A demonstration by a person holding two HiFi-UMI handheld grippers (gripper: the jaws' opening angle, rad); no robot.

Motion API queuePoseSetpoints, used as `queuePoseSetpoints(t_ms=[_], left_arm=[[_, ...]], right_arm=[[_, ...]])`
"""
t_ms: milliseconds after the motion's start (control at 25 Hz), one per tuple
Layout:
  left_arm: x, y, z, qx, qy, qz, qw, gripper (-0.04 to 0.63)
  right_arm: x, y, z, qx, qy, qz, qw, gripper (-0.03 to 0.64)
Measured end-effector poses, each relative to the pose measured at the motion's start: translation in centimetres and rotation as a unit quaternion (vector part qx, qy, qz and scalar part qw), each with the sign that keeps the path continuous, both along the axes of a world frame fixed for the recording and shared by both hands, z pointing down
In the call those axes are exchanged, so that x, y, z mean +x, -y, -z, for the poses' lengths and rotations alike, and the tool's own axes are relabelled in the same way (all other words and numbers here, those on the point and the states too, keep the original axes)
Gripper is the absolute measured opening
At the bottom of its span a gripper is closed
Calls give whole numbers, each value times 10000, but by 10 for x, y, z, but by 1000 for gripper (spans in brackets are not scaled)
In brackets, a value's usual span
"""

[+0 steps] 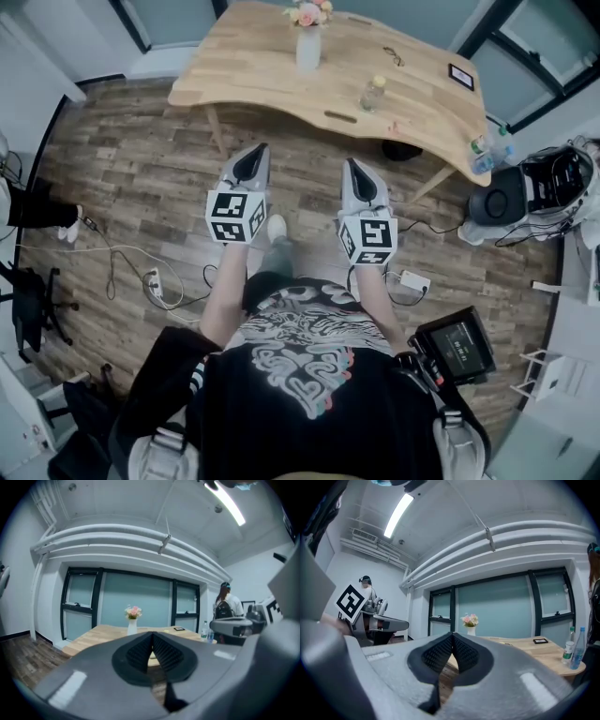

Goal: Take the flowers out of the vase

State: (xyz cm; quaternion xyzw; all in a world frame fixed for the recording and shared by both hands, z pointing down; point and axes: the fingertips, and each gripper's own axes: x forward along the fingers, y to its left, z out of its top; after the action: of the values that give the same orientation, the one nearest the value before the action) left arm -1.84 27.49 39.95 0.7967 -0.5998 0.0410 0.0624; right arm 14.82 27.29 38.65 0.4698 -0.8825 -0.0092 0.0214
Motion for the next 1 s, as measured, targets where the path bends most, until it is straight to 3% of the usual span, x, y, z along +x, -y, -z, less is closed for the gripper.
queuePoseSetpoints(t_ms=[320,1000], left_arm=[[-19,69,-9,61,-36,35,10000,-11],[-75,322,-8,69,-34,-422,9991,-11]], right_arm=[[-16,67,-13,-18,-70,22,10000,-2],[-86,307,-23,-318,-204,-271,9989,-2]])
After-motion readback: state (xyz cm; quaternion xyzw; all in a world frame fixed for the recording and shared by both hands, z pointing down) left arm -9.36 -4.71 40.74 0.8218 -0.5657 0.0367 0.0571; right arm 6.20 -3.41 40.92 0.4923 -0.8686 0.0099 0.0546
